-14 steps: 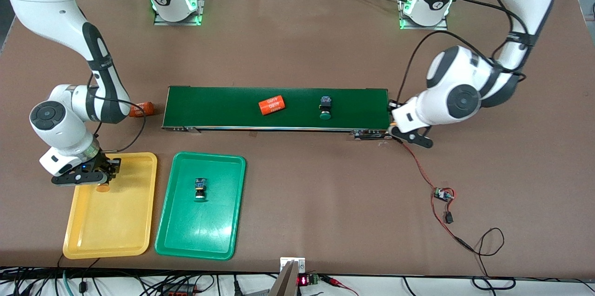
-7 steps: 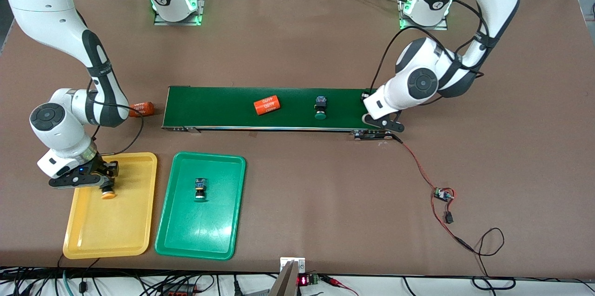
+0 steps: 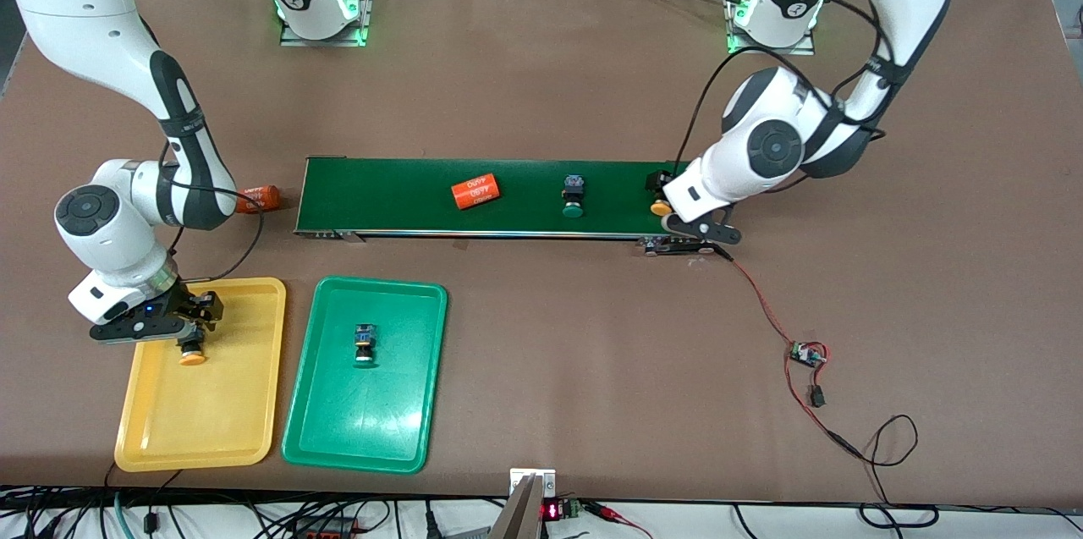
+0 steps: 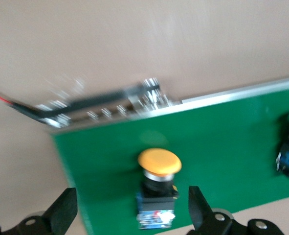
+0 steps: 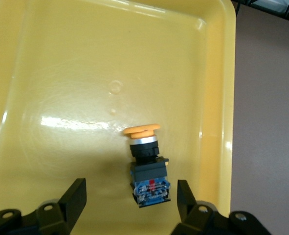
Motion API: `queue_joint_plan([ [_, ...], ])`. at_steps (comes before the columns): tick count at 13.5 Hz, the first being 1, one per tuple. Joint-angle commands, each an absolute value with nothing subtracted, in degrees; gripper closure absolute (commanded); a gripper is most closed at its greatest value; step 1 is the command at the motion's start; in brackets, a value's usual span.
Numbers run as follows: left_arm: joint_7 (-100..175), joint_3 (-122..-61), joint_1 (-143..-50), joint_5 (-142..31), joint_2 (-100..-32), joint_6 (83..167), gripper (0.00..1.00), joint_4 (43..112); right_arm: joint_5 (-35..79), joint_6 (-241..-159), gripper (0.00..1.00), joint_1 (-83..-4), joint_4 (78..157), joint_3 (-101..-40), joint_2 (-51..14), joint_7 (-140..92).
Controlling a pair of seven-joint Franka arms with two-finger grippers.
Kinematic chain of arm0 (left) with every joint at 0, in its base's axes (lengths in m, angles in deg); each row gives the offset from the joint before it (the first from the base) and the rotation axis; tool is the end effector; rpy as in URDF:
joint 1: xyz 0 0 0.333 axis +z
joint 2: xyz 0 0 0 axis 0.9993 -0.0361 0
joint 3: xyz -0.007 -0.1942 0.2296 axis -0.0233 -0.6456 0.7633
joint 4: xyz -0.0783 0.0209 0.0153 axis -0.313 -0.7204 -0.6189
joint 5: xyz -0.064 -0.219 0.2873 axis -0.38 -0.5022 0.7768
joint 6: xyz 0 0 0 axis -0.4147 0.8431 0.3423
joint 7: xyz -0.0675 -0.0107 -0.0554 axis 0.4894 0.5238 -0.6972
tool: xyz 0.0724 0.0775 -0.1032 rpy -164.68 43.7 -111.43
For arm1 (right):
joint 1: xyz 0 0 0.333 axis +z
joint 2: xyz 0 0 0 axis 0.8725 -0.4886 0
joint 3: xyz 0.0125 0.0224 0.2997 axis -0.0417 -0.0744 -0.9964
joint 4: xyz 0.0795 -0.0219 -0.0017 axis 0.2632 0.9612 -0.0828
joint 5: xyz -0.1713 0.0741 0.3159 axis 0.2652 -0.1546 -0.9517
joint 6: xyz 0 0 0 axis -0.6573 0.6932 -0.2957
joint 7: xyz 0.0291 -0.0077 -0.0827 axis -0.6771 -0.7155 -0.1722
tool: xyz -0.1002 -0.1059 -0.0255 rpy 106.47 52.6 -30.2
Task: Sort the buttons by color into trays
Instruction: 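Move the right gripper back toward the belt while the left gripper lifts away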
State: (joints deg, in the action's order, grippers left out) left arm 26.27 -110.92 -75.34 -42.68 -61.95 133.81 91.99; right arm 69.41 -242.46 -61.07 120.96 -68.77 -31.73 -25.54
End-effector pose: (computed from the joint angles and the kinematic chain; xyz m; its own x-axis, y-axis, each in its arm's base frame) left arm 0.5147 -0.2307 0.2639 0.9785 -0.1521 -0.1392 -0.1323 -0.9810 0.1421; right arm 0.6684 -0.0784 0.1992 0.9388 0.2062 0.2760 0.1440 -0.9626 0.2296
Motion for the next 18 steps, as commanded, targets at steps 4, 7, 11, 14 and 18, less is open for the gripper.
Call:
queue_joint_plan([
  [4, 27.4, -88.2, -87.8, -43.5, -47.2, 125.2, 0.0, 89.6, 68.0, -230.0, 0.0, -60.5, 128.6, -74.2, -19.3, -21.6],
  [7, 40.0, -83.5, -90.0, -43.6, -43.2, 116.6, 0.0, 86.5, 68.0, -229.5, 0.0, -59.3, 134.4, -76.5, -13.7, -14.5],
  [11, 46.0, -77.5, -93.0, -44.0, -41.0, 101.6, 0.0, 76.7, 68.0, -214.6, 0.0, -59.2, 136.1, -82.3, -5.9, -9.0],
  [14, 45.6, -77.4, -92.1, -44.0, -40.4, 97.0, 0.0, 69.6, 65.3, -207.6, 0.0, -59.3, 136.1, -87.4, -1.3, -1.4],
  [18, 45.9, -77.4, -88.7, -47.5, -40.3, 99.8, 0.0, 69.3, 62.3, -203.8, 0.0, -59.1, 136.9, -92.4, 2.8, 5.1],
])
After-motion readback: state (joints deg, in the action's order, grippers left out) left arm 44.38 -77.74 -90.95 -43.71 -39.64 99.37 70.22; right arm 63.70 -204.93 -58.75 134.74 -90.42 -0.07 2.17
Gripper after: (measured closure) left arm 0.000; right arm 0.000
